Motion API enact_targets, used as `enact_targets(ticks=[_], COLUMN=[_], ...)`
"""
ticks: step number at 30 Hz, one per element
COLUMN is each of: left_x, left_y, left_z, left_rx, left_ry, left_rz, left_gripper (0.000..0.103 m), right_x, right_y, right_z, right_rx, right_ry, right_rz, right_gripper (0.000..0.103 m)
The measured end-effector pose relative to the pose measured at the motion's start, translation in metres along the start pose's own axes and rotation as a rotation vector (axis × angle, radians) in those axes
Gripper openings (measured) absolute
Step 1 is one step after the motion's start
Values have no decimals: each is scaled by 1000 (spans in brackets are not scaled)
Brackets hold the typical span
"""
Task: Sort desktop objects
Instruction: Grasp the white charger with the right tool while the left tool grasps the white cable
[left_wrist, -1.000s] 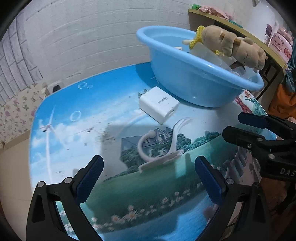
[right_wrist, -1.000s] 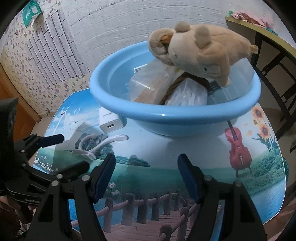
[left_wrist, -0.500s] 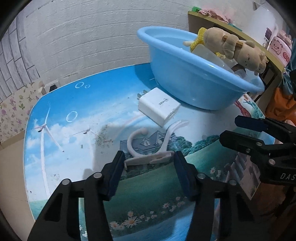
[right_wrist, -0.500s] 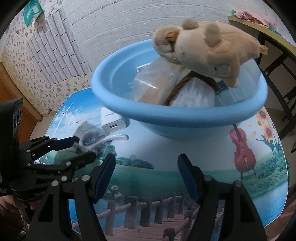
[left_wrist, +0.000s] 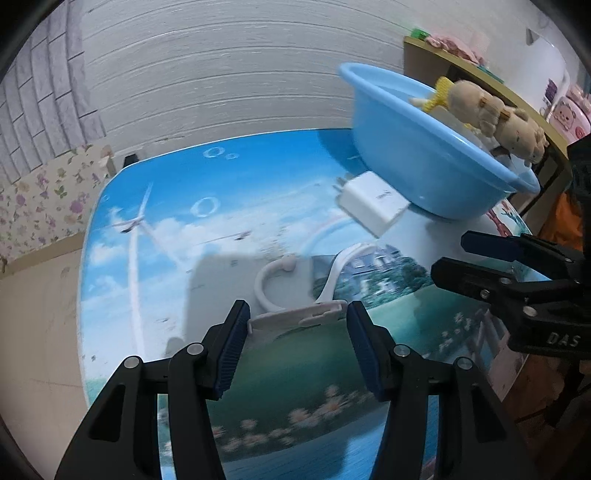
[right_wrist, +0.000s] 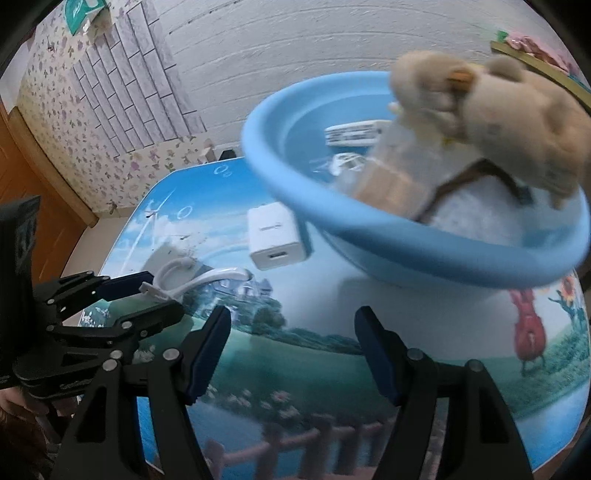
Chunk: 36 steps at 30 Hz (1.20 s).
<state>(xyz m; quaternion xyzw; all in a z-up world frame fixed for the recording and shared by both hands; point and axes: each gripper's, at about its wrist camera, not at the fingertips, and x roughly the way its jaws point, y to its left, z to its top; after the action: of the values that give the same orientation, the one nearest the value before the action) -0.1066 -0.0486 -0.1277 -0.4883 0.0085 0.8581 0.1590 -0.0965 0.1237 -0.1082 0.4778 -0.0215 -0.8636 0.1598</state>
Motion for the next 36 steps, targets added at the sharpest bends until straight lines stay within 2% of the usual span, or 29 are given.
enact_targets(ticks=[4,15,23,25,26,27,36], left_x=[-4,-8,-7,-7,-7,-7,-10], left_y=[21,44,53,53,53,53,54], left_z=[-6,-7,-6,-6,-6,-6,-9], left_rx=[-40,-96,-103,-102,-101,-97,-97], left_ry=[-9,-39,-56,-59,-60,-59,-60], left_rz=[20,25,21,19,20,22,16], left_gripper=[54,54,54,54,54,54,54], right_x=[11,34,58,58,57,56,51], right_y=[14,35,38,43,44,45,46], right_z=[6,29,44,45,44,45,39], right_rx=[-16,3,50,23,13,3,-43], right_ry=[0,-32,16,16,13,14,23], right_rz=[-2,-128,-153,-160,-155,-157,-134], right_gripper=[69,69,70,65,49,39,38])
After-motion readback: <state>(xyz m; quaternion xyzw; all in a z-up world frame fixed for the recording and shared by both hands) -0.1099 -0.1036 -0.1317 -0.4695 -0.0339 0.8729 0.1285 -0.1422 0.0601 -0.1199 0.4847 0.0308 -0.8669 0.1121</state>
